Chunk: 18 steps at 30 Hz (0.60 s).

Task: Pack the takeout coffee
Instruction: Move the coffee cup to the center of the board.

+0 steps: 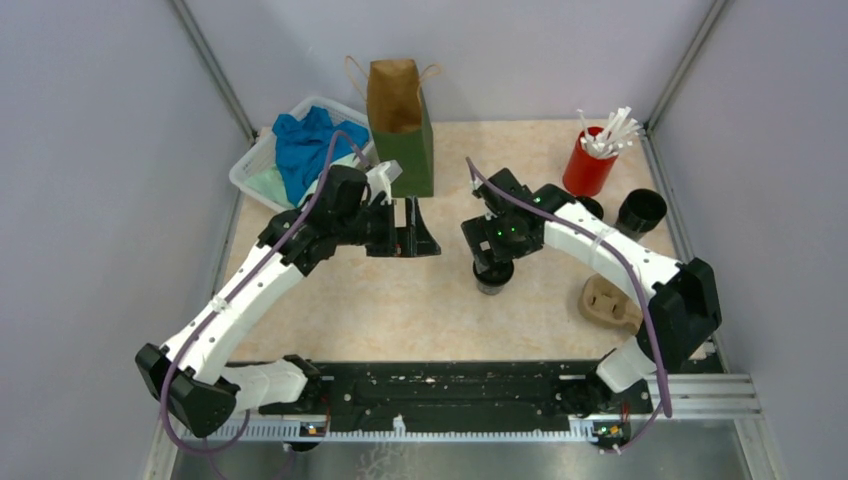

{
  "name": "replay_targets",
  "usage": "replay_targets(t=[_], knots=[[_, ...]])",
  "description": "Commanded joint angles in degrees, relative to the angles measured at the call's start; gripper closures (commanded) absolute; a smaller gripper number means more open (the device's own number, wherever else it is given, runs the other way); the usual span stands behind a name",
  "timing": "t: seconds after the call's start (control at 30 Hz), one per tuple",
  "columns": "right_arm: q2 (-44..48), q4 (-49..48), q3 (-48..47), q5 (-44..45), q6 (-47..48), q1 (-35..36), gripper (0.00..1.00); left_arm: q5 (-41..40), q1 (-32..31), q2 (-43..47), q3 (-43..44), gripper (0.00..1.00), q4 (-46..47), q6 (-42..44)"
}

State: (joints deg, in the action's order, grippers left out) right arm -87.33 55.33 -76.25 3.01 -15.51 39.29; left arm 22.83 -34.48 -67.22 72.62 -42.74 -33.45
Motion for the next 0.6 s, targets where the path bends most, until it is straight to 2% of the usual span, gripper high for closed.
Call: replay_targets(t=[0.0,0.3,0.57], knots=[[-2.26,-0.51,-2.07,2.02,-1.90,1.51,0.06,0.22,0.18,-0.56,2.09,0.02,0.76,1.24],[-5.30,0.27,-3.23,6.36,-3.88,3.81,0.18,0.34,0.16,-2.33,3.95,0.02,-0.03,3.59],[-6.30,-1.69,-3.19,11.25,-5.83,4.05,0.38,0.21,0.65,-3.09,4.92,0.02,-0.99,4.90]])
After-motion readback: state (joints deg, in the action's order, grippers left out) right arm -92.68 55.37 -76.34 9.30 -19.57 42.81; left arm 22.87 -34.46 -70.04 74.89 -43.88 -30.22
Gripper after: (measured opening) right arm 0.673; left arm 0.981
